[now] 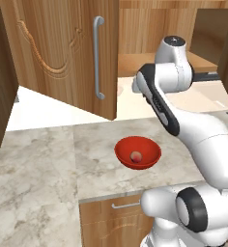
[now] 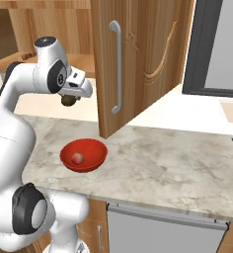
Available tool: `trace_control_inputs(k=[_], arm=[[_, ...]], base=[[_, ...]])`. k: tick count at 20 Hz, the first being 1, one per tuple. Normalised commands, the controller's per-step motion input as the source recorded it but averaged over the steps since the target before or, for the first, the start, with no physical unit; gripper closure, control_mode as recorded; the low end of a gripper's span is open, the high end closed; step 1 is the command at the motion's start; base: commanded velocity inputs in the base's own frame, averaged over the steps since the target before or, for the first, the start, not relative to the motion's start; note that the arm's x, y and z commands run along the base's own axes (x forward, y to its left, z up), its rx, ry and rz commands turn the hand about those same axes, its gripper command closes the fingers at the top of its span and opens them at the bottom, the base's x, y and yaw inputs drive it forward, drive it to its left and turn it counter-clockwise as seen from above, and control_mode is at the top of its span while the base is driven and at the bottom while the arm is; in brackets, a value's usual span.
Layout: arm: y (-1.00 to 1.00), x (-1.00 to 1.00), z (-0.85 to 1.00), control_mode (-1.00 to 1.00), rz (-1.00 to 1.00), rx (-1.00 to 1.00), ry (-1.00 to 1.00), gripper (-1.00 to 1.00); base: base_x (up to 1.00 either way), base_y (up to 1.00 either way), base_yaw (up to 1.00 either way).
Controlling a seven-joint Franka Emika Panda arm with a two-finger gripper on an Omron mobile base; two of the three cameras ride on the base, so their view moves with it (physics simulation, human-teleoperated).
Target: Open the cabinet. Pick the kiwi and peach from the cabinet and place them into the bowl. Then close the cabinet.
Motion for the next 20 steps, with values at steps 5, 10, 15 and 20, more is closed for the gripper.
trace_control_inputs(k=[5,10,15,20], arm=[[-0.14,-0.17,-0.47,-1.0,0.0,-0.05,0.0,1.0],[-0.07,-0.03,-0.41,-1.0,0.0,-0.05,0.0,1.0],[-0.01,0.0,-0.43,-1.0,0.0,-0.04,0.0,1.0],[0.0,0.0,-0.46,-1.0,0.0,-0.03,0.02,1.0]], base=[[0.0,0.0,0.0],[0.0,0.0,0.0],[0.0,0.0,0.0],[0.0,0.0,0.0]])
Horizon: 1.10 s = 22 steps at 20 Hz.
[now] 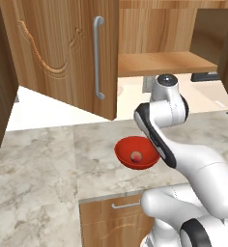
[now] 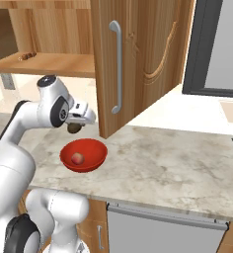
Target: Open the cabinet. Pick the kiwi and peach from the cabinet and place them into the bowl. Then close the cabinet.
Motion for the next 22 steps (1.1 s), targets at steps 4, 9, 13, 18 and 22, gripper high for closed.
trace_control_inputs(k=[4,9,13,18,22], arm=[[0.0,0.0,-0.48,-1.0,0.0,-0.02,0.03,1.0],[0.0,0.0,-0.45,-1.0,0.0,-0.01,0.06,1.0],[0.0,0.0,-0.43,-1.0,0.0,-0.01,0.08,1.0],[0.0,0.04,-0.3,-1.0,0.0,-0.02,0.03,1.0],[0.0,0.07,-0.24,-1.0,0.0,-0.01,0.02,1.0]], base=[[0.0,0.0,0.0],[0.0,0.0,0.0],[0.0,0.0,0.0],[0.0,0.0,0.0],[0.0,0.0,0.0]])
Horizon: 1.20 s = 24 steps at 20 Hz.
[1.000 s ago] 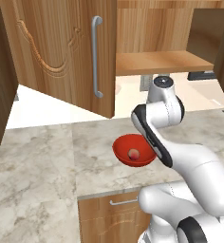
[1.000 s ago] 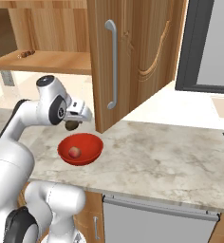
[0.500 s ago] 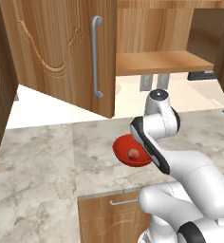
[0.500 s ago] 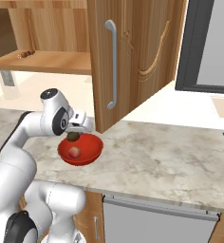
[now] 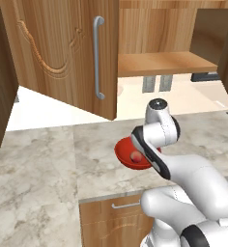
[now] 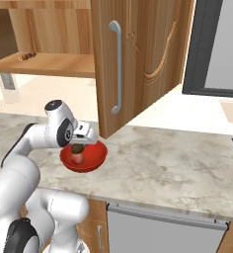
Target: Open the cabinet. Pick the kiwi and peach from the cabinet and place them into the bowl. Then close the cabinet.
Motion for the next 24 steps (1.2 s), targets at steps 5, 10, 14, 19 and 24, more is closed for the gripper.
trace_control_inputs(k=[5,10,14,19,24], arm=[[0.0,0.18,-0.25,-1.0,0.0,0.0,0.05,1.0],[0.0,0.21,-0.22,-1.0,-0.01,0.0,0.05,1.0],[0.0,0.15,-0.19,-1.0,-0.01,0.0,0.06,1.0],[0.0,0.1,-0.11,-1.0,-0.02,0.0,0.08,1.0],[0.0,0.05,-0.12,-1.0,-0.01,0.0,0.07,1.0]], base=[[0.0,0.0,0.0],[0.0,0.0,0.0],[0.0,0.0,0.0],[0.0,0.0,0.0],[0.0,0.0,0.0]])
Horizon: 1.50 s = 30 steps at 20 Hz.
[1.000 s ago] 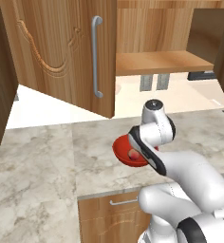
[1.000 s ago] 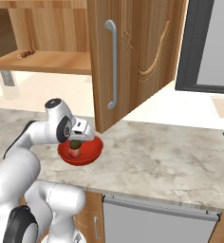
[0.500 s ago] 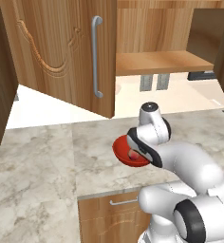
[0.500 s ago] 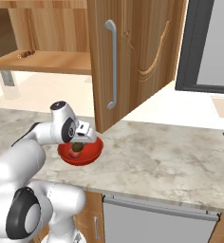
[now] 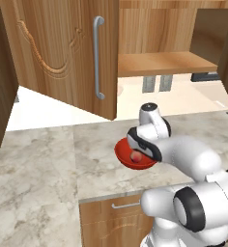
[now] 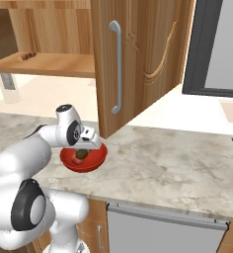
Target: Open the cabinet. Pick the kiwi and peach from the cabinet and place them into the bowl. Then close the cabinet.
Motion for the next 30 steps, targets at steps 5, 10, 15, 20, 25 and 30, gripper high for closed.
trace_control_inputs(k=[5,10,15,20,25,30], arm=[[0.0,0.04,-0.13,-1.0,-0.01,0.0,0.06,1.0],[0.0,0.0,0.0,-1.0,0.0,0.0,0.02,-1.0],[0.0,0.02,0.0,-1.0,0.0,0.0,0.0,-1.0],[0.0,0.0,0.0,-1.0,0.0,0.0,-0.17,-1.0],[0.0,-0.07,0.25,-1.0,0.0,0.0,-0.27,-1.0],[-0.05,-0.34,0.43,-1.0,0.0,0.0,-0.22,-1.0]], base=[[0.0,0.0,0.0],[0.0,0.0,0.0],[0.0,0.0,0.0],[0.0,0.0,0.0],[0.0,0.0,0.0],[0.0,0.0,0.0]])
